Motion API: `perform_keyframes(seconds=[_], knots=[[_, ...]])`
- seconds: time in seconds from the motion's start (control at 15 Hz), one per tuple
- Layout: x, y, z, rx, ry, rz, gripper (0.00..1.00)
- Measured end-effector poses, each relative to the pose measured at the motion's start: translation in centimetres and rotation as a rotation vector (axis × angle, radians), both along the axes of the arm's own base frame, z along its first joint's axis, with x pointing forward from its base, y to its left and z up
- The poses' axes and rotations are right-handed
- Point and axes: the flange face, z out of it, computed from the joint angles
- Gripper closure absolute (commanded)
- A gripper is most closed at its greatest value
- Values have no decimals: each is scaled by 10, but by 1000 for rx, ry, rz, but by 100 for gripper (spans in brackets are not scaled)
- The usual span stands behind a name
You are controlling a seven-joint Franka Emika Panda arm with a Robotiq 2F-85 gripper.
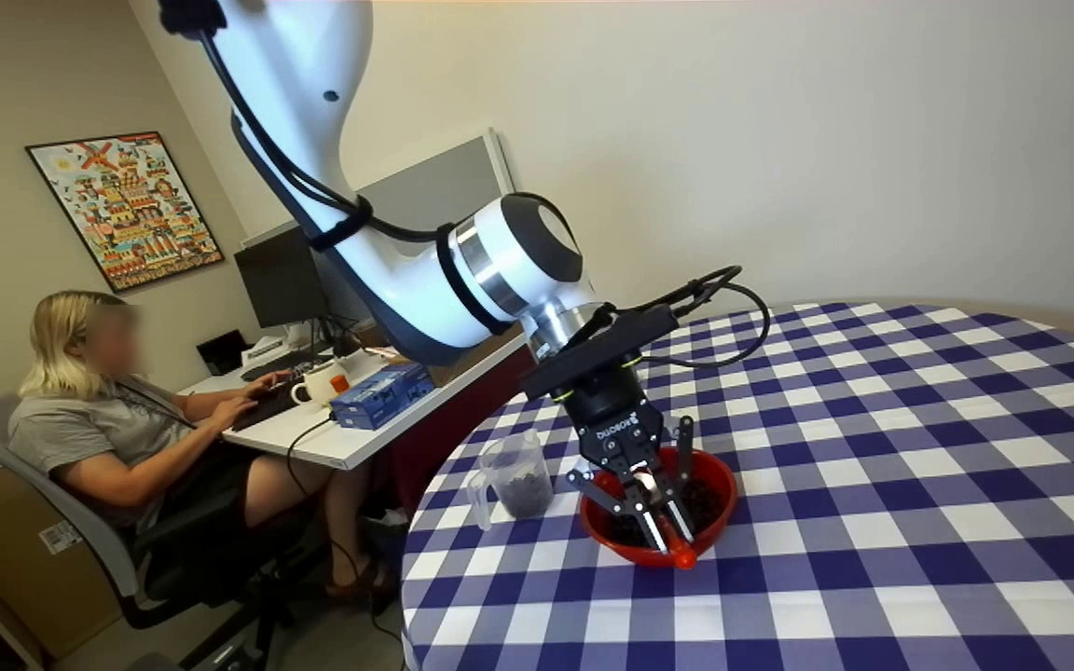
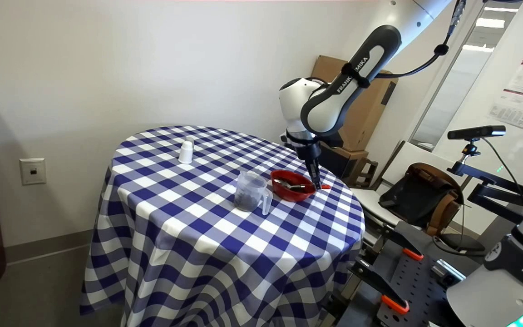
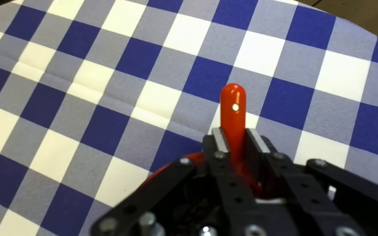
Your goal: Use the spoon to
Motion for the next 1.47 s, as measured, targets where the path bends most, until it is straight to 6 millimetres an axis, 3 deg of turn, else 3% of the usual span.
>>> perform_keyframes(seconds=[0.93,1.47], knots=[[0,-22,11,71,-4,-149,93],[10,-7,46,79,2,-131,93]])
